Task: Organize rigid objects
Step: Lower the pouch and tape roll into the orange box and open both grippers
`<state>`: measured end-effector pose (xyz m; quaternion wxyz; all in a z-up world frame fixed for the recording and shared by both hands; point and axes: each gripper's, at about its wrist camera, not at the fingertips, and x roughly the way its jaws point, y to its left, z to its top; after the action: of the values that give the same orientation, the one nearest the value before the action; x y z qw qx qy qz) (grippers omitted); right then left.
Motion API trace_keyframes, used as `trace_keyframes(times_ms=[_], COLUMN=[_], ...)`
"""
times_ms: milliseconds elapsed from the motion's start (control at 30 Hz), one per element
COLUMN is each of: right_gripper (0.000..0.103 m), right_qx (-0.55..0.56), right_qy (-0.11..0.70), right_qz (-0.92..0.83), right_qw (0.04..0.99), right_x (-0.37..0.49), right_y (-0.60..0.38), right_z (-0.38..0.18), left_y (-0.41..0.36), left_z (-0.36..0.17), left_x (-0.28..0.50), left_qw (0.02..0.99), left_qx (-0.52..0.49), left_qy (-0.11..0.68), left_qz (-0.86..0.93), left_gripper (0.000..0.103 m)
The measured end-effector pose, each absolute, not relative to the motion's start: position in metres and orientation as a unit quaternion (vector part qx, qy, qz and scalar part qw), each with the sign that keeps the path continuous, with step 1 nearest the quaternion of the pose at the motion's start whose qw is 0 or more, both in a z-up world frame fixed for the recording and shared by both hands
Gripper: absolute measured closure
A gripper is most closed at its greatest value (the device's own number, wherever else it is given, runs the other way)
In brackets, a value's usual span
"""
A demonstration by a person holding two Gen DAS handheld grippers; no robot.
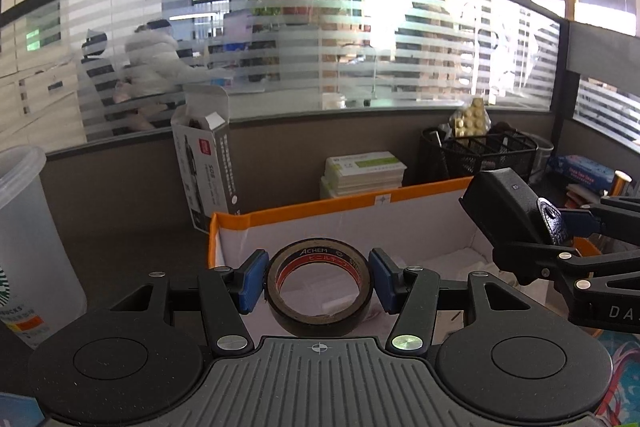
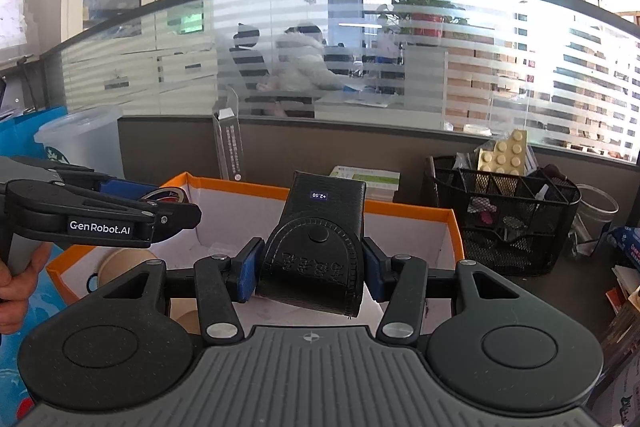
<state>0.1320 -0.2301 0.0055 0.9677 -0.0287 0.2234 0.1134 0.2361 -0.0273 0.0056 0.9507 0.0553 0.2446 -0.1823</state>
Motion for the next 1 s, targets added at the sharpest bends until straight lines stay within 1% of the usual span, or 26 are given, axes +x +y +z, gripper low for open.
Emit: trace_keyframes(times_ms=[333, 1000], right_gripper=[0.056, 0.056], right_qx=[-0.041, -0.129], right_qy=[0.229, 0.221], right_qz=[0.109, 0.111], right_qw=[0.966, 0.96], right_x=[0.138, 0.144], right_y=[-0.229, -0.198], right_z=[0.001, -0.002], left_y=[-0.036, -0.045], left_z=[-0.003, -0.013], left_x=[0.244, 0.252], left_qw=[0.945, 0.935], left_qx=[0.07, 0.104], left_qy=[0.261, 0.288], left_qz=[-0.186, -0.179], left_gripper=[0.05, 0.05])
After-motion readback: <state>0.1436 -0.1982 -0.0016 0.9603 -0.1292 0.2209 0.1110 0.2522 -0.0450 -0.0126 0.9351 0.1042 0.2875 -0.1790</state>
